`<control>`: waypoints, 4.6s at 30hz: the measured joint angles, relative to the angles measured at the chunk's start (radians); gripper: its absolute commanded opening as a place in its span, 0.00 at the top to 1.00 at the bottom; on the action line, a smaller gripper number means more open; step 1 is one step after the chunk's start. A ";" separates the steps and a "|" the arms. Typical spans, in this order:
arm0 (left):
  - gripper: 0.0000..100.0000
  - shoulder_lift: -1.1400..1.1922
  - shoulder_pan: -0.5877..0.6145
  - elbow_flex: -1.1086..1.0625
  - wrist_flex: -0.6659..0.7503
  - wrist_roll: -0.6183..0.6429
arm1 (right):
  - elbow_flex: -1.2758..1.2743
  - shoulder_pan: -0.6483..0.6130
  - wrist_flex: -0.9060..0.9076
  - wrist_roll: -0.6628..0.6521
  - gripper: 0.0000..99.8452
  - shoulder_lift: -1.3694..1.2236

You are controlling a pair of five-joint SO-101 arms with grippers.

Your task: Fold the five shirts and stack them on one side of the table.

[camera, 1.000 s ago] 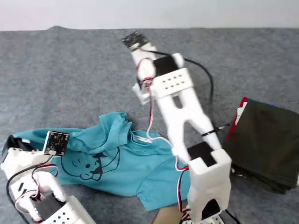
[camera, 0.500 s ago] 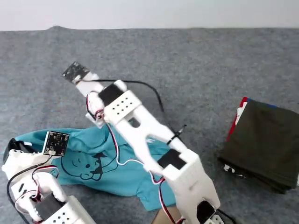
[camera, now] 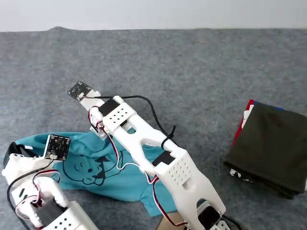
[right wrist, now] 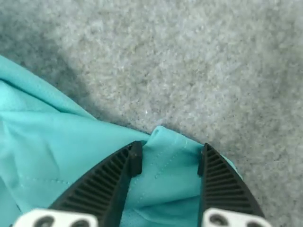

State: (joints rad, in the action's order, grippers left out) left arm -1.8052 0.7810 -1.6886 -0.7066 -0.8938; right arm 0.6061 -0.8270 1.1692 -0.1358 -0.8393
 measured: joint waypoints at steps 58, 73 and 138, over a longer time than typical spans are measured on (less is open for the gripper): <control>0.99 0.000 -0.063 -0.003 0.199 0.002 | 0.810 0.222 0.585 -0.226 0.99 -0.373; 0.99 0.000 -0.063 0.002 0.265 0.002 | 0.809 0.227 0.585 -0.247 0.99 0.009; 0.99 0.677 -0.456 1.091 -0.523 0.368 | 0.810 0.634 0.585 -0.252 0.99 0.433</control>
State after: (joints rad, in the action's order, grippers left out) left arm -1.1285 0.3253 -0.5976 -1.2298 -0.5255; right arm 1.4162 -0.1933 1.7538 -0.3874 -0.4066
